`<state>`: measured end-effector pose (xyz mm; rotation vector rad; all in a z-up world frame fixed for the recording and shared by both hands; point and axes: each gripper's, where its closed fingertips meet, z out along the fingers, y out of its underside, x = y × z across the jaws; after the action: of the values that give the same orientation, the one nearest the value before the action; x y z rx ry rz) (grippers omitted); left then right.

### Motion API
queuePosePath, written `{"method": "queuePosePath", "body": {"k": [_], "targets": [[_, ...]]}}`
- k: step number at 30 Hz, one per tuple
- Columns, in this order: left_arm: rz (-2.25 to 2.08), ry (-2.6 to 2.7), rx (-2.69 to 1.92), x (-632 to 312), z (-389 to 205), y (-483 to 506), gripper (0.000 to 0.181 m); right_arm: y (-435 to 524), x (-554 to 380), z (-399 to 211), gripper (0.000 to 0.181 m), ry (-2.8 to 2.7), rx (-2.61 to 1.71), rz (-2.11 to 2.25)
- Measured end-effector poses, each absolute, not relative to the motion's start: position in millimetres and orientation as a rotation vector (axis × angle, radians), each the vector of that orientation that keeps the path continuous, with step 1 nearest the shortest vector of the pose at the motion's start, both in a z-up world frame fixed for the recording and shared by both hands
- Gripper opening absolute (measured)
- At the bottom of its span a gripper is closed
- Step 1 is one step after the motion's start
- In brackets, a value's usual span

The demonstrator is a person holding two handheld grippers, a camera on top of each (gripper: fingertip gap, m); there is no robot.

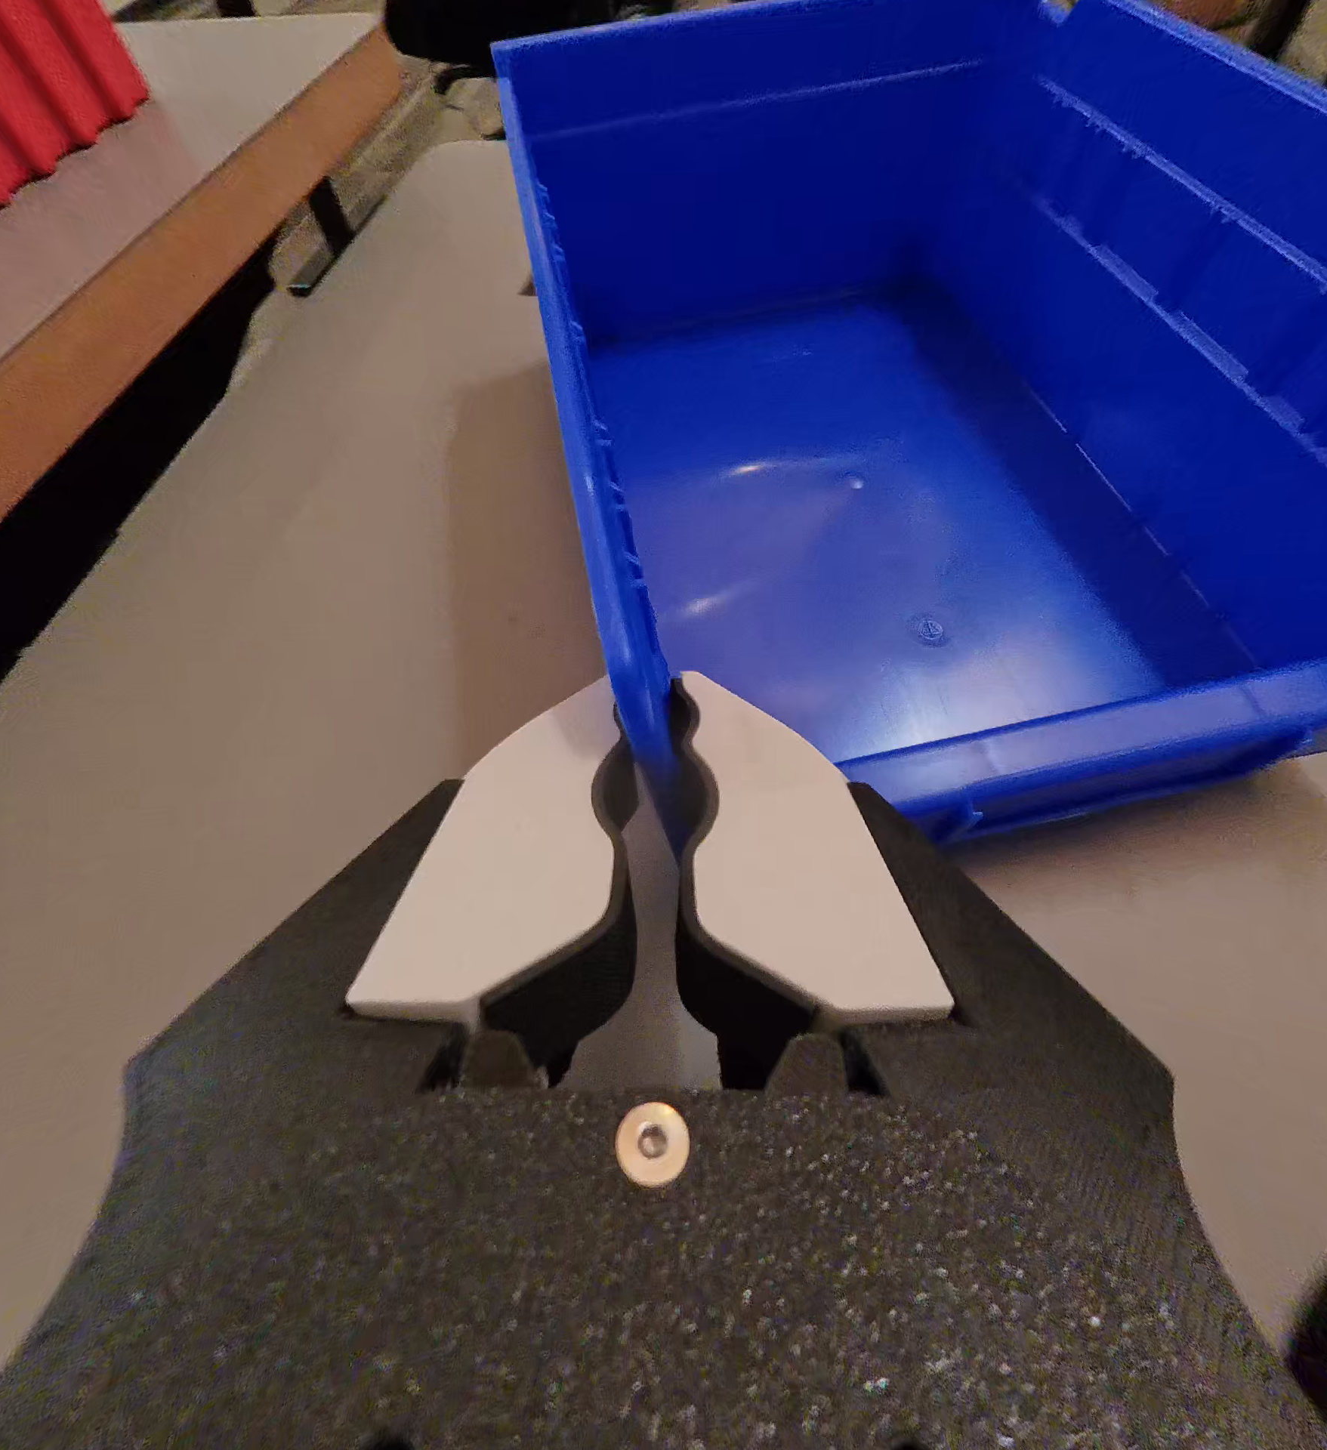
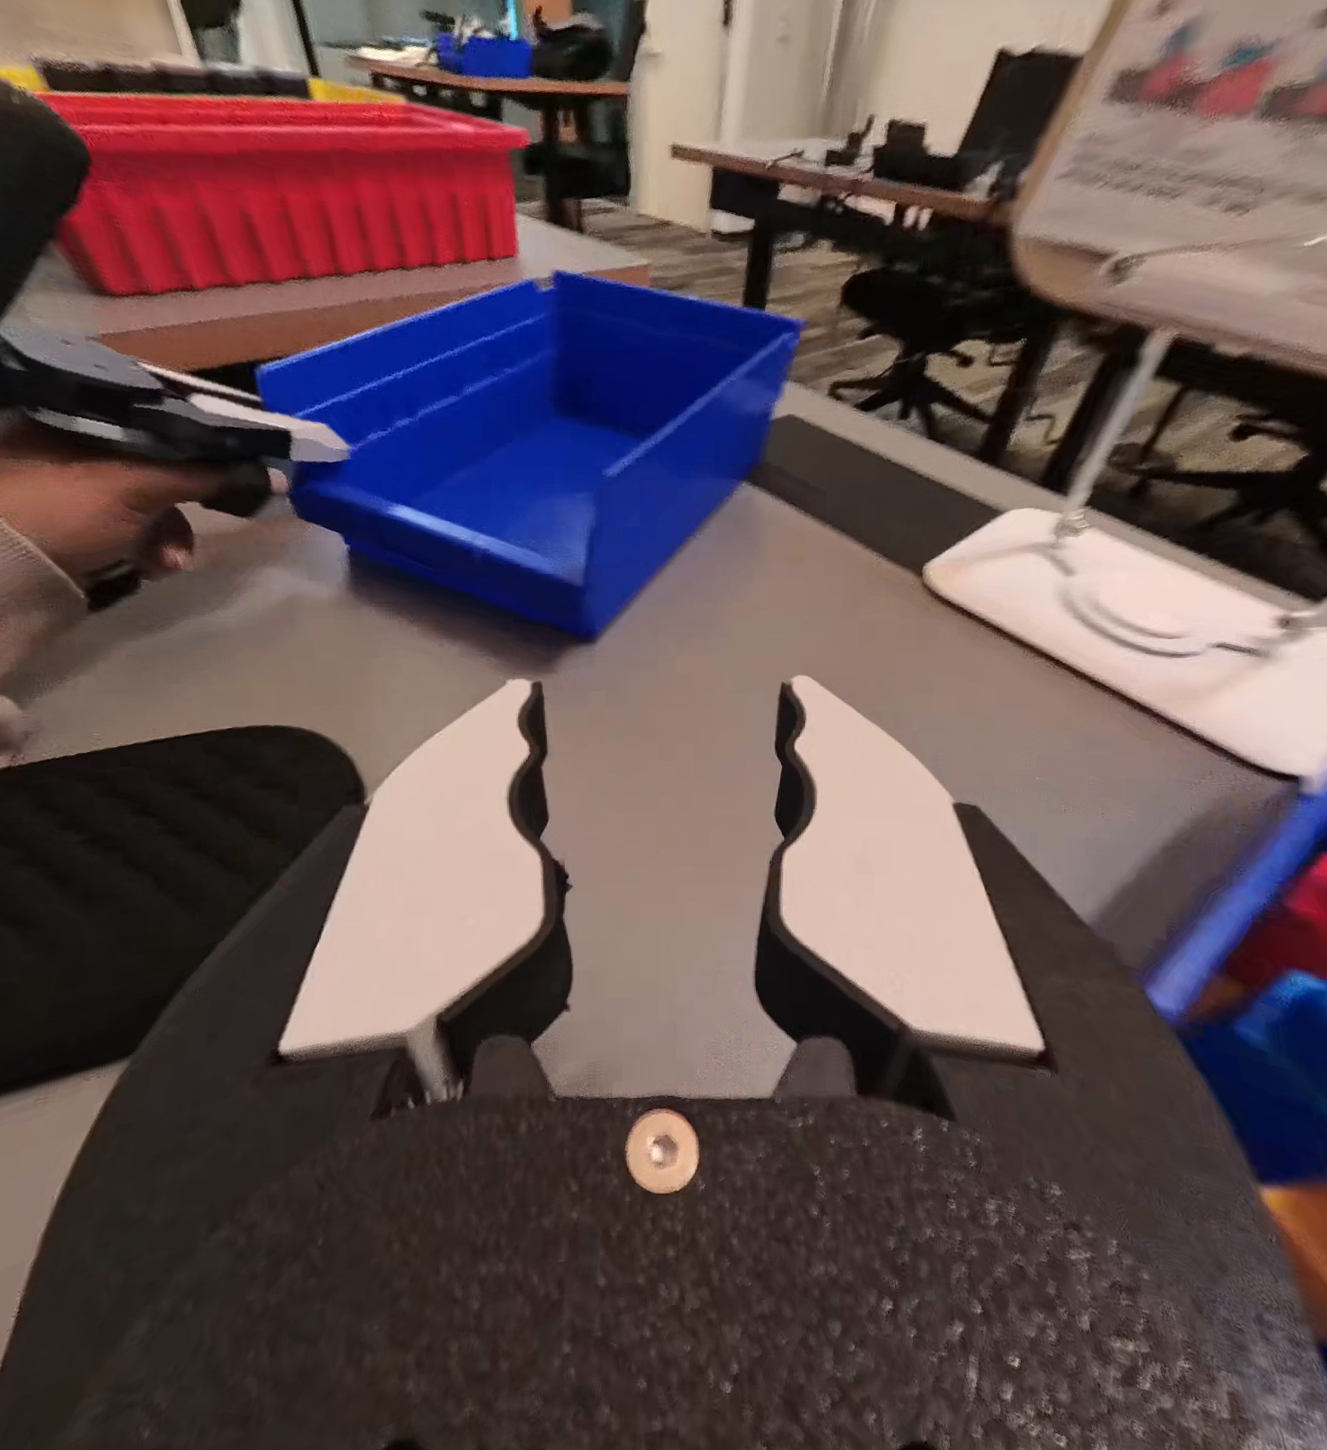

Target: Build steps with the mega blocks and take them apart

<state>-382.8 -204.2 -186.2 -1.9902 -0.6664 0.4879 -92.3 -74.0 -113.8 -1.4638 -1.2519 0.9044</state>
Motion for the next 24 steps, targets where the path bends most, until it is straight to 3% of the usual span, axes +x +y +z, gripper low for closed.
{"method": "queuePosePath", "body": {"k": [10,15,19,21,24], "targets": [[0.378,-0.419,-2.1,-261.7,-183.4,-184.2,0.006,-87.6,-77.2,-155.7,0.076,-1.176,-1.61,0.878],[0.329,-0.331,-2.115,-208.9,-184.6,-170.5,0.006,-75.8,-61.7,-171.1,0.075,-1.1,-1.69,0.841],[0.329,-0.302,-2.062,-186.0,-173.5,-169.8,0.006,-69.9,-46.4,-172.5,0.051,-1.045,-1.717,0.81],[0.366,-0.279,-2.026,-181.1,-163.2,-172.0,0.008,-64.2,-35.3,-166.4,0.023,-1.023,-1.684,0.738],[0.384,-0.266,-1.943,-171.5,-143.0,-174.5,0.008,-62.5,-27.8,-151.3,0.017,-0.994,-1.63,0.711]]}}
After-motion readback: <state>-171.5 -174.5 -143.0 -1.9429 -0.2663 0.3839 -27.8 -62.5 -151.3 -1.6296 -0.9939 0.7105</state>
